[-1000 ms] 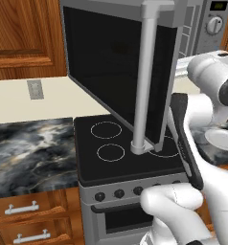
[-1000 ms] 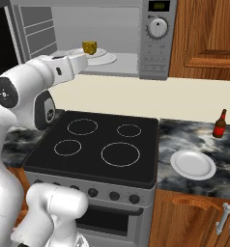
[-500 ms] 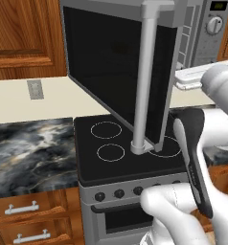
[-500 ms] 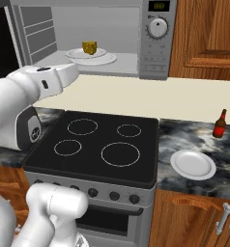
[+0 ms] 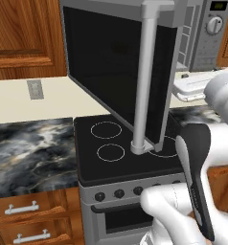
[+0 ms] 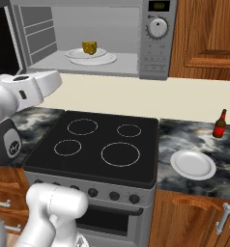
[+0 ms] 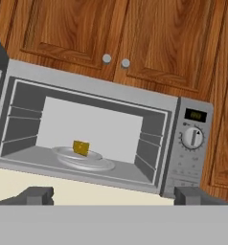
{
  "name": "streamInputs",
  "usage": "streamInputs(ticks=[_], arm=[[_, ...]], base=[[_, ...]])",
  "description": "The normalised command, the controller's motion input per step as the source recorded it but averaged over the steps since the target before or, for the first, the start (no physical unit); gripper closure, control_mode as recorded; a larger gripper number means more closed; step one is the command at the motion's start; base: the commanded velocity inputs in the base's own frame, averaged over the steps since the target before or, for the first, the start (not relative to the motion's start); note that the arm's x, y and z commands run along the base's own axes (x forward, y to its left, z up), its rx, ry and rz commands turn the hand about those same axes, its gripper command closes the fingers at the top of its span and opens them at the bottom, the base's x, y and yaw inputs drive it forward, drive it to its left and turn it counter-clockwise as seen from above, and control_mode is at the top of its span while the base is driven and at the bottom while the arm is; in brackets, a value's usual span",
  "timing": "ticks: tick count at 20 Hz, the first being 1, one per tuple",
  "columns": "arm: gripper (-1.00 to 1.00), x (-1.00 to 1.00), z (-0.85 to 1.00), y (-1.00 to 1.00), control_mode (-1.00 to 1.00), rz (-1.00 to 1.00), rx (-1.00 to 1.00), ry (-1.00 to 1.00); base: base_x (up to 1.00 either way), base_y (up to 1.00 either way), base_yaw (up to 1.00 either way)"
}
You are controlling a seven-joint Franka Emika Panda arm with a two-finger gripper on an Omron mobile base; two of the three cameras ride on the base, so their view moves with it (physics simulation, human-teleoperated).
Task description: Pick the cheese from the counter and place it in the microwave. Then turn on the microwave.
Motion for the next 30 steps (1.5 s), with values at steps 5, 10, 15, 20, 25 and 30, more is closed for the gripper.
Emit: streamInputs(ticks=[5, 10, 15, 20, 25, 30], arm=[[-1.0, -0.36, 0.0, 0.07, -1.0, 0.0, 0.0, 0.0], [-1.0, -0.32, 0.0, 0.07, -1.0, 0.0, 0.0, 0.0], [-1.0, -0.37, 0.0, 0.02, -1.0, 0.0, 0.0, 0.0], [-1.0, -0.27, 0.0, 0.14, -1.0, 0.0, 0.0, 0.0], [-1.0, -0.31, 0.0, 0.27, -1.0, 0.0, 0.0, 0.0], [-1.0, -0.47, 0.0, 0.21, -1.0, 0.0, 0.0, -0.01]], base=[[0.0, 0.0, 0.0], [0.0, 0.0, 0.0], [0.0, 0.0, 0.0], [0.0, 0.0, 0.0], [0.0, 0.0, 0.0], [0.0, 0.0, 0.0]])
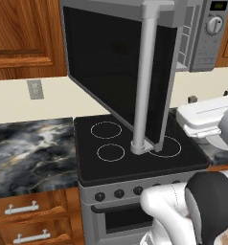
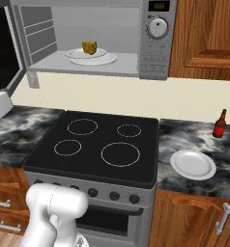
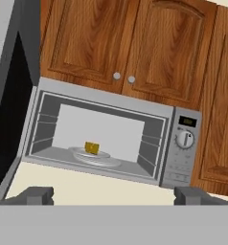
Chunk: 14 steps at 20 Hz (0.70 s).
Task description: Pick the cheese from the counter and place it in the microwave. Then turn on the microwave.
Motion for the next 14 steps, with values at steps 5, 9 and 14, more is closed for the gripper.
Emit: streamInputs(ticks=[5, 9, 14], arm=[[-1.0, -0.37, 0.0, 0.25, -1.0, 0.0, 0.0, -0.02], [-1.0, -0.36, 0.0, 0.29, -1.0, 0.0, 0.0, 0.0], [-1.0, -0.34, 0.0, 0.33, -1.0, 0.0, 0.0, 0.0]], base=[[0.0, 0.0, 0.0], [0.0, 0.0, 0.0], [0.0, 0.0, 0.0]])
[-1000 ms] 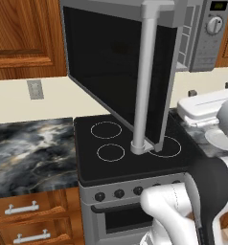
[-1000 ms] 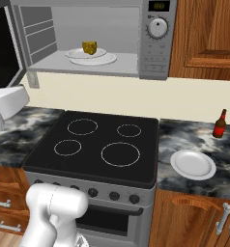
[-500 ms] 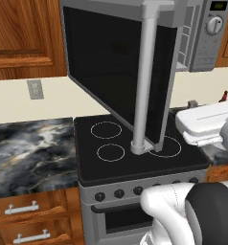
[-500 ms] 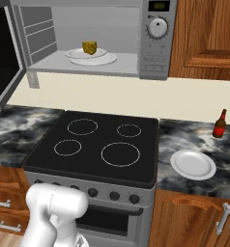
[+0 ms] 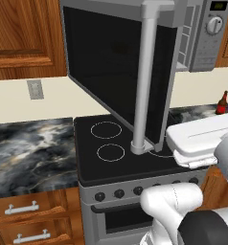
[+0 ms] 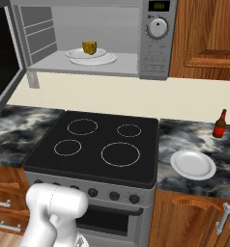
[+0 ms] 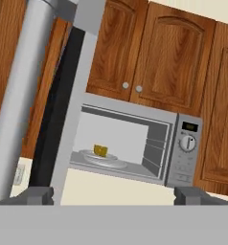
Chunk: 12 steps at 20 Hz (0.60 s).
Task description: Pick the cheese from the counter and place it in the microwave. Then turn on the microwave.
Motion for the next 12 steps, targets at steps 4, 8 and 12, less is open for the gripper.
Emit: streamInputs(ticks=[4, 8, 12], arm=[[-1.0, -0.33, 0.0, 0.31, -1.0, 0.0, 0.0, 0.0], [-1.0, -0.24, 0.0, 0.31, -1.0, 0.0, 0.0, 0.0], [-1.0, -0.17, 0.0, 0.29, -1.0, 0.0, 0.0, 0.0]], base=[[0.0, 0.0, 0.0], [0.0, 0.0, 0.0], [0.0, 0.0, 0.0]])
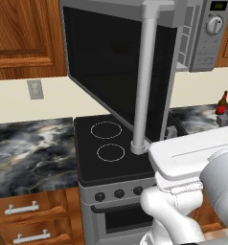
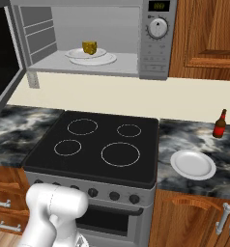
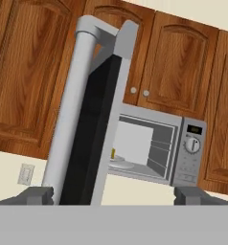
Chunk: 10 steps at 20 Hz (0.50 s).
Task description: Pick the cheese from the counter and place it in the microwave. Then turn on the microwave.
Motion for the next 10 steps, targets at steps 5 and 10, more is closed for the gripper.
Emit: streamInputs(ticks=[5, 10], arm=[[-1.0, -0.05, 0.0, 0.27, -1.0, 0.0, 0.0, 0.0], [-1.0, -0.01, 0.0, 0.34, -1.0, 0.02, 0.0, 0.0]], base=[[0.0, 0.0, 0.0], [0.0, 0.0, 0.0]])
